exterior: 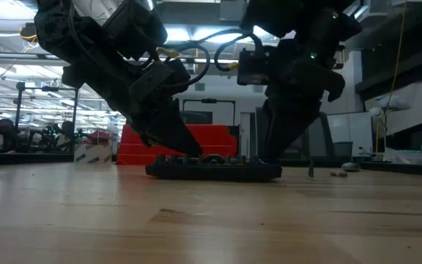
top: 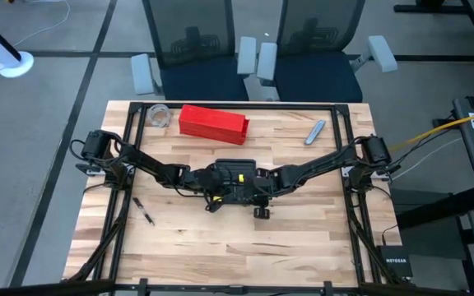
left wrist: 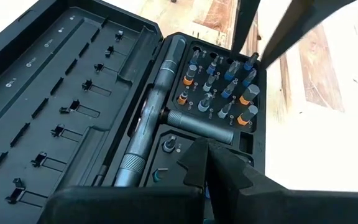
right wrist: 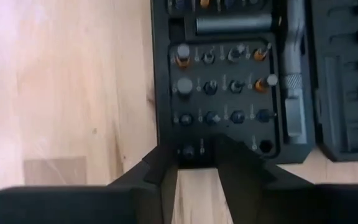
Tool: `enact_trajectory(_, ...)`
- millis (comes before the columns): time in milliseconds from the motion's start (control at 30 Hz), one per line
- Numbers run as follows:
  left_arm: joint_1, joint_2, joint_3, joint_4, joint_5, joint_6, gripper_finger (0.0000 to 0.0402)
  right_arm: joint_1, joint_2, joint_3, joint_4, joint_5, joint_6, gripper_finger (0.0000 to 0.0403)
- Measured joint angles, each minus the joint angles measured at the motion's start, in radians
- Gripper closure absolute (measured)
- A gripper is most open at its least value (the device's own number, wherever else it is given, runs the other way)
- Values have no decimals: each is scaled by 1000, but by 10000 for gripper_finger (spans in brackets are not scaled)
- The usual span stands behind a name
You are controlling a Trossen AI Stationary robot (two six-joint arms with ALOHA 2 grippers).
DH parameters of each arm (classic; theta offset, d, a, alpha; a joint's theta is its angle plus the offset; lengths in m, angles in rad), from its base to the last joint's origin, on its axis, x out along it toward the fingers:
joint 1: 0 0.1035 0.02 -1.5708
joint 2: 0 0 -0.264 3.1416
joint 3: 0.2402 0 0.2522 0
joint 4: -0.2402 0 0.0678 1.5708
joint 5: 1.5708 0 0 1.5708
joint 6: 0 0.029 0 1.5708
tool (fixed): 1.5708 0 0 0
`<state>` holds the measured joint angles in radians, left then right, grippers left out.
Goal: Prefit tool cases
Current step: Remove the screwdriver bit from the tool case
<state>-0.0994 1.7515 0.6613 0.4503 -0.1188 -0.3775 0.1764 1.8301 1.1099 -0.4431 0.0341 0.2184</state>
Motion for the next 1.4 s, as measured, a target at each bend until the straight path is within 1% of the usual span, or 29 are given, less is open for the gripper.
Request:
enact_trajectory(67, 0, 0, 0, 0, 0, 0, 402, 0, 8, 0, 0, -10, -9, 328)
enact_trajectory(133, 0, 0, 0, 0, 1, 0, 401, 0, 9, 0, 2, -39, -11, 372)
enact_trajectory(167, 2, 0, 0, -1, 0, -1, 401, 0, 9, 3, -1, -51, -10, 385)
enact_trajectory(200, 4, 0, 0, -1, 1, -3, 401, 0, 9, 10, -10, -54, -11, 391)
enact_trajectory(367, 10, 0, 0, -1, 5, 0, 401, -10, 2, 52, -66, -53, -14, 397)
enact_trajectory(533, 10, 0, 0, -3, 4, -1, 401, -47, -16, 66, -53, -55, -9, 399)
enact_trajectory(600, 10, 0, 0, -5, 2, -1, 401, -60, -15, 76, -112, -52, -15, 400)
enact_trajectory(667, 7, 0, 1, -13, 0, -5, 401, -78, -24, 79, -132, -43, -14, 401)
enact_trajectory(800, 5, 0, 2, -23, -2, -16, 401, -111, -93, 65, -284, 18, -9, 401)
enact_trajectory(867, 2, 0, 2, -26, -4, -16, 401, -130, -158, 25, -342, 47, -1, 401)
enact_trajectory(933, 2, 0, 2, -26, -4, -15, 401, -149, -235, -36, -385, 65, 44, 402)
enact_trajectory(1000, 2, 0, 1, -23, -3, -9, 401, -170, -333, -123, -386, 77, 111, 402)
enact_trajectory(1100, 2, 0, 1, -18, -3, -7, 402, -198, -441, -259, -390, 79, 229, 402)
enact_trajectory(1200, 2, 0, 1, -15, -3, -6, 401, -227, -507, -369, -345, 71, 336, 402)
enact_trajectory(1267, 2, 0, 1, -15, -3, -5, 401, -245, -524, -423, -285, 71, 387, 402)
enact_trajectory(1400, 2, 0, 1, -20, 0, -5, 401, -279, -529, -481, -164, 72, 433, 403)
